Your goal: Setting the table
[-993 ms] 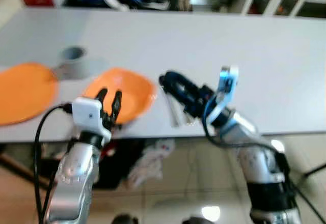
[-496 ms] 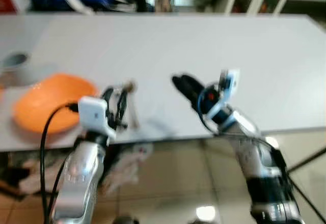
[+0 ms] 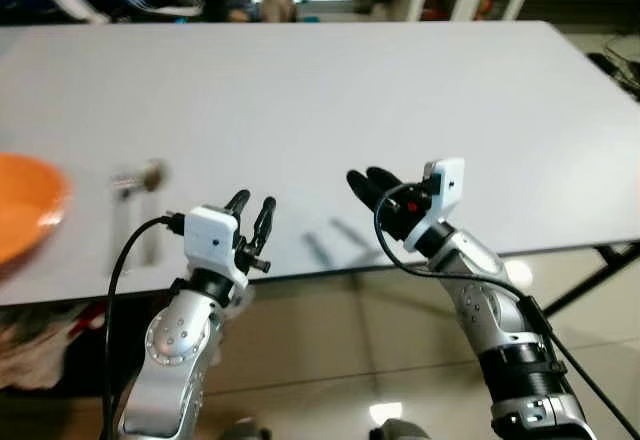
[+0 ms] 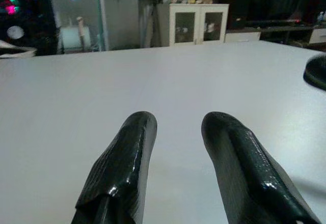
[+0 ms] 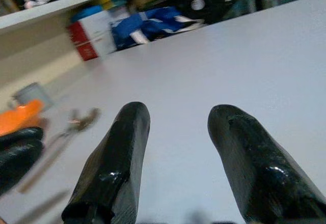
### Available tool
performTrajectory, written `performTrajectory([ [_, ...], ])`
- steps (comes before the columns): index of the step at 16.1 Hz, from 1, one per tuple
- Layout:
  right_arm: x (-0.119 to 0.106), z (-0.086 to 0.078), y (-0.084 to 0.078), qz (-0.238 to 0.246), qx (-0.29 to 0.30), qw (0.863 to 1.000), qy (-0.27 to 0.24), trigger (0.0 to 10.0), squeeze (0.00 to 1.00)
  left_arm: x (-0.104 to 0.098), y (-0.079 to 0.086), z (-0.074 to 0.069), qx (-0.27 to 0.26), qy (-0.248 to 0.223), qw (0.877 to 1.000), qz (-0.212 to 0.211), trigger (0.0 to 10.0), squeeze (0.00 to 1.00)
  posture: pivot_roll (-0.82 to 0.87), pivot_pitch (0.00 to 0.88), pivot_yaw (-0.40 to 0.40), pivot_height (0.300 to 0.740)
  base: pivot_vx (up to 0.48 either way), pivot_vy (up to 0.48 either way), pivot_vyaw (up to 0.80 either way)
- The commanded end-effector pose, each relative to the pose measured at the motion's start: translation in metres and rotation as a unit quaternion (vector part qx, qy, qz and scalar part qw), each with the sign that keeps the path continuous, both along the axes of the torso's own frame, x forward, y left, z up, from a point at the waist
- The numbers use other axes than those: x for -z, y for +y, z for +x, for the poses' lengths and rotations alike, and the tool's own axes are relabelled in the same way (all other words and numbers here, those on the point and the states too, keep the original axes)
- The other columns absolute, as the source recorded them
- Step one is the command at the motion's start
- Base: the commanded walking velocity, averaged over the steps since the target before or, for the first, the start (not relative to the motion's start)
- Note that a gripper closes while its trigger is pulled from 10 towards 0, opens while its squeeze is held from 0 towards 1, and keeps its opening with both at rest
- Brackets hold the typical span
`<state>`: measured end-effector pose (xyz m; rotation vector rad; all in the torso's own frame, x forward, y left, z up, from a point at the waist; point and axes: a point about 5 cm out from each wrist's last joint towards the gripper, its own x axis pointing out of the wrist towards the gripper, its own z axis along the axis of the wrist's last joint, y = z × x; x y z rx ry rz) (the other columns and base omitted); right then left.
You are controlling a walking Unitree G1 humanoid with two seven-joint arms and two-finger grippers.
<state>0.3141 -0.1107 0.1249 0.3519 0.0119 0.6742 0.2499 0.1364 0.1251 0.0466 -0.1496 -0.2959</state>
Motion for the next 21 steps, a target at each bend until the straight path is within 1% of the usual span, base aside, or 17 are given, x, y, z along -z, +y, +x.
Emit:
performTrajectory([
  [1, 0.008, 0.001, -0.009, -0.027, 0.027, 0.999, 0.008, 10.0, 0.00, 0.005, -0.006, -0.001, 0.013, 0.008, 1.000, 0.006, 10.0, 0.00, -0.10, 0.091, -0.019, 0.740, 0.000, -0.431, 0.00],
  [2, 0.012, 0.002, -0.009, -0.035, 0.034, 0.999, 0.010, 10.0, 0.00, 0.008, -0.005, -0.002, 0.012, 0.013, 1.000, 0.007, 10.0, 0.00, -0.10, 0.091, -0.019, 0.740, 0.000, -0.435, 0.00],
  [5, 0.012, 0.000, 0.000, -0.032, 0.027, 0.999, 0.004, 10.0, 0.00, 0.010, -0.003, -0.002, 0.004, 0.017, 1.000, 0.011, 10.0, 0.00, -0.10, 0.095, -0.016, 0.740, 0.000, -0.424, 0.00],
  [8, 0.012, -0.003, 0.015, -0.026, 0.008, 1.000, -0.004, 10.0, 0.00, 0.012, 0.001, 0.003, -0.029, 0.021, 0.999, 0.030, 10.0, 0.00, -0.09, 0.094, -0.016, 0.740, 0.000, 0.000, 0.00],
  [9, 0.012, -0.003, 0.018, -0.026, 0.004, 1.000, -0.005, 10.0, 0.00, 0.017, 0.003, 0.005, -0.048, 0.031, 0.997, 0.055, 10.0, 0.00, -0.09, 0.094, -0.016, 0.740, 0.000, 0.000, 0.00],
  [10, 0.012, -0.003, 0.020, -0.025, 0.003, 1.000, -0.006, 10.0, 0.00, 0.018, 0.004, 0.004, -0.049, 0.033, 0.997, 0.050, 10.0, 0.00, -0.09, 0.093, -0.016, 0.740, 0.000, 0.000, 0.00],
  [14, 0.012, -0.002, 0.020, -0.026, 0.002, 1.000, -0.008, 10.0, 0.00, 0.019, 0.006, -0.001, -0.036, 0.034, 0.999, 0.017, 10.0, 0.00, -0.10, 0.090, -0.015, 0.740, 0.000, 0.000, 0.00],
  [15, 0.014, -0.001, 0.018, -0.033, 0.008, 0.999, -0.007, 10.0, 0.00, 0.019, 0.006, -0.002, -0.034, 0.034, 0.999, 0.012, 10.0, 0.00, -0.10, 0.088, -0.014, 0.740, 0.000, -0.472, 0.00],
  [18, 0.018, -0.001, 0.015, -0.043, 0.016, 0.999, -0.004, 10.0, 0.00, 0.021, 0.004, -0.002, -0.028, 0.041, 0.999, 0.010, 10.0, 0.00, -0.10, 0.090, -0.013, 0.740, 0.000, -0.472, 0.00],
  [21, 0.030, -0.001, 0.007, -0.056, 0.035, 0.998, 0.014, 10.0, 0.00, 0.022, 0.003, -0.001, -0.025, 0.042, 0.999, 0.005, 10.0, 0.00, -0.10, 0.088, -0.011, 0.740, 0.000, 0.000, 0.00],
])
